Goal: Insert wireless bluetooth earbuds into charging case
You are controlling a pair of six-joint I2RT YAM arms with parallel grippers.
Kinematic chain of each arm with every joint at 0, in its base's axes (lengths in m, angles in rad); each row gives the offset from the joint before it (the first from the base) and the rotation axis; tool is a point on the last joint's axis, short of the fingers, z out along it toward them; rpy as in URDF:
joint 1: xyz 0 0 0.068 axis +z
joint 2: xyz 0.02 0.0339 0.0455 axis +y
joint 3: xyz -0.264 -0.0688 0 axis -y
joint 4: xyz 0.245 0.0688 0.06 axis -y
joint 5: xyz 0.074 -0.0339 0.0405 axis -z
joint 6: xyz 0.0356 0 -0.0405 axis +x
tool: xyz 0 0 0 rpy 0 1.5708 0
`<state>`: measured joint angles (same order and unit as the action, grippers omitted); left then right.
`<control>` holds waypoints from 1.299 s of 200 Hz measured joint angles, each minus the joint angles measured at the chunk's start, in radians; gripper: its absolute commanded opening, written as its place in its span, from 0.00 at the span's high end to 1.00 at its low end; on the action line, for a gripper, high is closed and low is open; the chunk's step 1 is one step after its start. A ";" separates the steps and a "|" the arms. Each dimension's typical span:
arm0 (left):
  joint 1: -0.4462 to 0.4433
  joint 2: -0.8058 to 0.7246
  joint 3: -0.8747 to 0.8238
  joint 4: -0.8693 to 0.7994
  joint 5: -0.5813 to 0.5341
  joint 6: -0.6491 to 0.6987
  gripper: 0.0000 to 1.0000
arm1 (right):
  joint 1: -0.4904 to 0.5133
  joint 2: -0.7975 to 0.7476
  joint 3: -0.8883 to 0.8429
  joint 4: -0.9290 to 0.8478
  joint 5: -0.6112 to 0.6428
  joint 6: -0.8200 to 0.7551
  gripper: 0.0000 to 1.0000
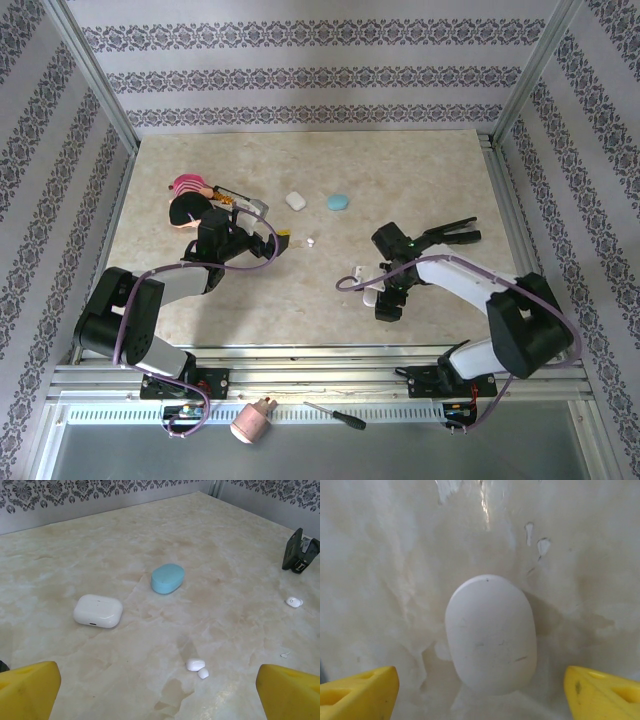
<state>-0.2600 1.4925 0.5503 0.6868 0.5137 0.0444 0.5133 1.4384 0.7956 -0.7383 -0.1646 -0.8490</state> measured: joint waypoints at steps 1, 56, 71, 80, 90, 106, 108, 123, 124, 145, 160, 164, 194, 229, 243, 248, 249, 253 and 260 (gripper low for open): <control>0.000 0.000 0.000 0.000 0.001 0.000 0.01 | 0.000 0.003 -0.001 0.002 0.001 0.000 0.17; 0.000 0.000 -0.020 0.029 0.003 0.000 0.01 | -0.001 0.095 -0.004 0.077 0.020 -0.004 0.34; 0.000 0.001 -0.023 0.038 0.003 0.000 0.01 | -0.007 0.100 -0.004 0.092 0.026 -0.004 0.42; 0.000 0.001 -0.023 0.043 0.003 0.000 0.01 | -0.009 0.100 -0.004 0.097 0.026 -0.001 0.46; 0.000 0.002 -0.023 0.051 0.003 0.000 0.01 | -0.014 0.100 -0.004 0.103 0.026 -0.003 0.50; 0.000 0.003 -0.025 0.062 0.007 0.002 0.01 | -0.014 0.101 -0.004 0.108 0.029 0.001 0.55; 0.000 0.003 -0.025 0.063 0.008 0.003 0.01 | -0.014 0.101 -0.004 0.108 0.029 0.003 0.56; 0.000 0.003 -0.029 0.066 0.015 0.007 0.01 | -0.014 0.100 -0.002 0.106 0.029 0.003 0.63; 0.000 0.003 -0.030 0.067 0.017 0.008 0.01 | -0.014 0.100 -0.001 0.106 0.029 0.003 0.63; 0.000 0.009 -0.031 0.069 0.054 0.024 0.00 | -0.014 0.098 0.005 0.091 0.018 0.010 0.66; 0.000 0.016 -0.031 0.069 0.083 0.039 0.00 | -0.014 0.080 0.006 0.085 -0.003 0.015 0.67; 0.000 0.018 -0.031 0.069 0.090 0.042 0.00 | -0.014 0.072 0.006 0.084 -0.009 0.016 0.67; -0.003 0.022 -0.030 0.068 0.149 0.080 0.00 | -0.014 -0.018 0.020 0.085 -0.064 0.039 0.67; -0.068 0.035 -0.002 0.051 0.237 0.142 0.00 | -0.020 -0.060 0.068 0.081 -0.124 0.047 0.67; -0.110 0.048 0.008 0.042 0.271 0.165 0.00 | -0.024 -0.063 0.088 0.080 -0.151 0.053 0.67; -0.126 0.053 0.010 0.040 0.283 0.169 0.00 | -0.027 -0.065 0.093 0.081 -0.165 0.056 0.67; -0.130 0.054 0.010 0.040 0.285 0.171 0.00 | -0.027 -0.066 0.093 0.081 -0.167 0.057 0.67; -0.141 0.058 0.010 0.040 0.295 0.171 0.01 | -0.027 -0.068 0.097 0.083 -0.177 0.058 0.67; -0.159 0.066 0.010 0.040 0.313 0.173 0.03 | -0.027 -0.074 0.100 0.086 -0.195 0.061 0.67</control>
<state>-0.4194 1.5585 0.5602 0.7269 0.8265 0.2173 0.4858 1.3647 0.8955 -0.6521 -0.3599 -0.7876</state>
